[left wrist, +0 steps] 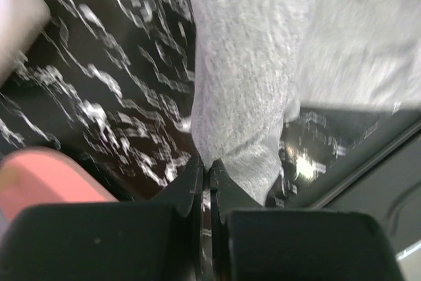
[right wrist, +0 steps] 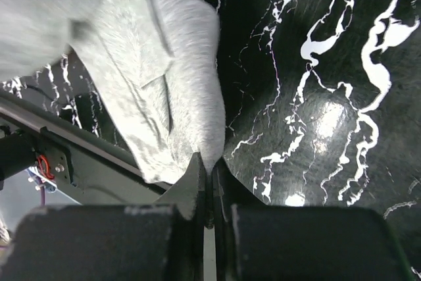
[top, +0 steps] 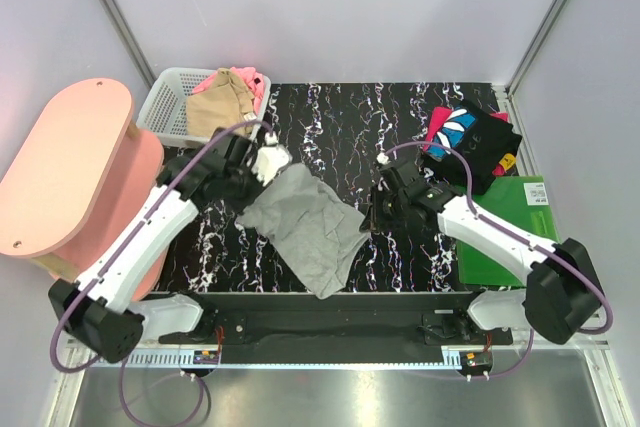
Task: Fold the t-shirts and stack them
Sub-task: Flatten out the tshirt
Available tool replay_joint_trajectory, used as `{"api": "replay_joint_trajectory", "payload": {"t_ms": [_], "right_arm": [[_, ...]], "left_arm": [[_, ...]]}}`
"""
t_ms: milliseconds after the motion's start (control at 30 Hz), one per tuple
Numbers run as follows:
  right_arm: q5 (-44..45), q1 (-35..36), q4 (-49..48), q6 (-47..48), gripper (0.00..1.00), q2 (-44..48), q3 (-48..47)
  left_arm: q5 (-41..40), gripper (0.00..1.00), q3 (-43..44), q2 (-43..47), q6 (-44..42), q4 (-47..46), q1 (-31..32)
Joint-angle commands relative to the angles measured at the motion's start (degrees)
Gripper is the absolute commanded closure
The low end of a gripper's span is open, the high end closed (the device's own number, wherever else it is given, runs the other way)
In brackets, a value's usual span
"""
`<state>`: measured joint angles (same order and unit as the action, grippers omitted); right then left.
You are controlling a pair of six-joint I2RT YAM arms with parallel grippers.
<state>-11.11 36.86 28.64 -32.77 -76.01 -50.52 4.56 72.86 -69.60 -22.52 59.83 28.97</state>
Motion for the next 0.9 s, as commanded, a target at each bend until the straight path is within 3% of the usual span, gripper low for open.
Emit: {"api": "replay_joint_trajectory", "payload": {"t_ms": [0,267,400,500,567,700,800,867], "right_arm": [[3.20,0.40,5.10,2.27,1.00,5.59,-5.63],[7.86,0.40,17.92,4.30,1.00,15.17,-15.83],[9.09,0.40,19.26,4.38,1.00,16.42,-16.28],[9.53,0.40,18.82,3.25,1.00,14.49,-14.35],[8.92,0.40,17.68,3.07,1.00,12.82,-12.77],[9.53,0.40,14.17,3.07,1.00,10.27,-9.16],[10.58,0.32,12.58,3.33,1.00,7.29,-7.66],[10.85,-0.03,11.09,3.59,1.00,5.18,-7.14]], "left_arm": [[-3.41,1.00,-6.76,5.17,-3.14,6.34,-1.55],[-4.38,1.00,-6.68,13.70,-6.39,12.05,-6.12],[-4.38,1.00,-8.69,14.41,-6.74,12.24,-6.82],[-4.03,0.83,-14.48,13.53,-7.01,9.09,-7.00],[-4.73,0.70,-20.54,11.87,-7.45,3.92,-7.17],[-9.91,0.69,-27.77,5.90,-8.06,-6.55,-8.05],[-12.64,0.66,-26.46,-0.78,-8.06,-12.28,-10.07],[-11.86,0.66,-20.59,-5.53,-6.93,-12.20,-11.74]]}}
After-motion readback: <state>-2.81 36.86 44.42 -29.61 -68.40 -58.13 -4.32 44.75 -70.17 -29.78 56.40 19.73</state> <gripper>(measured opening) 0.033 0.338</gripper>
